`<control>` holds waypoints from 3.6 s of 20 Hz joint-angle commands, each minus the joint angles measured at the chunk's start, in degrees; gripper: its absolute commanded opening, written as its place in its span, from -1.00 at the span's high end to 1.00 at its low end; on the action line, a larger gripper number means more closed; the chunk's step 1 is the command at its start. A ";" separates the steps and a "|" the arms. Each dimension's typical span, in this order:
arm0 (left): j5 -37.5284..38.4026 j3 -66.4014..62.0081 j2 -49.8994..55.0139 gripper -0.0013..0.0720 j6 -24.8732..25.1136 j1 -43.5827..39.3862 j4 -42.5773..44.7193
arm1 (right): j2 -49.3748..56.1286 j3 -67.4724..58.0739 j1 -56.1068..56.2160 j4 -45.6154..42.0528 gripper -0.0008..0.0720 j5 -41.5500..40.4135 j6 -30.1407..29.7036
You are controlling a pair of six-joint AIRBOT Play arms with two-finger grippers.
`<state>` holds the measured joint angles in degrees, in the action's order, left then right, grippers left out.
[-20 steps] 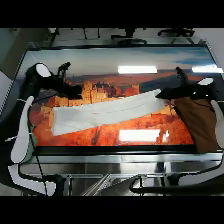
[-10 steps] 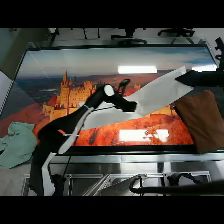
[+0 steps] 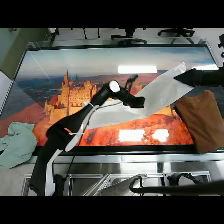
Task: Fold the shirts.
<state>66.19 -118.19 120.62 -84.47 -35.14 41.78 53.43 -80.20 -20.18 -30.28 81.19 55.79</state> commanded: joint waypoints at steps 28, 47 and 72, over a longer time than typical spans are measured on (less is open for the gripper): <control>14.93 2.93 -42.64 0.93 3.02 37.79 -7.26 | 22.08 0.00 52.76 -8.87 -0.39 -47.23 -5.51; 11.26 2.95 -42.62 0.93 3.02 37.79 -6.80 | 36.30 0.00 27.65 -5.68 -0.78 -16.74 6.25; 16.17 2.95 -42.47 0.93 2.99 37.20 -6.86 | -0.24 -15.61 -26.38 -19.02 0.91 -2.82 39.08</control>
<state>82.04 -115.22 78.02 -81.47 2.15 34.92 56.69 -96.40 -43.35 -40.75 71.48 87.57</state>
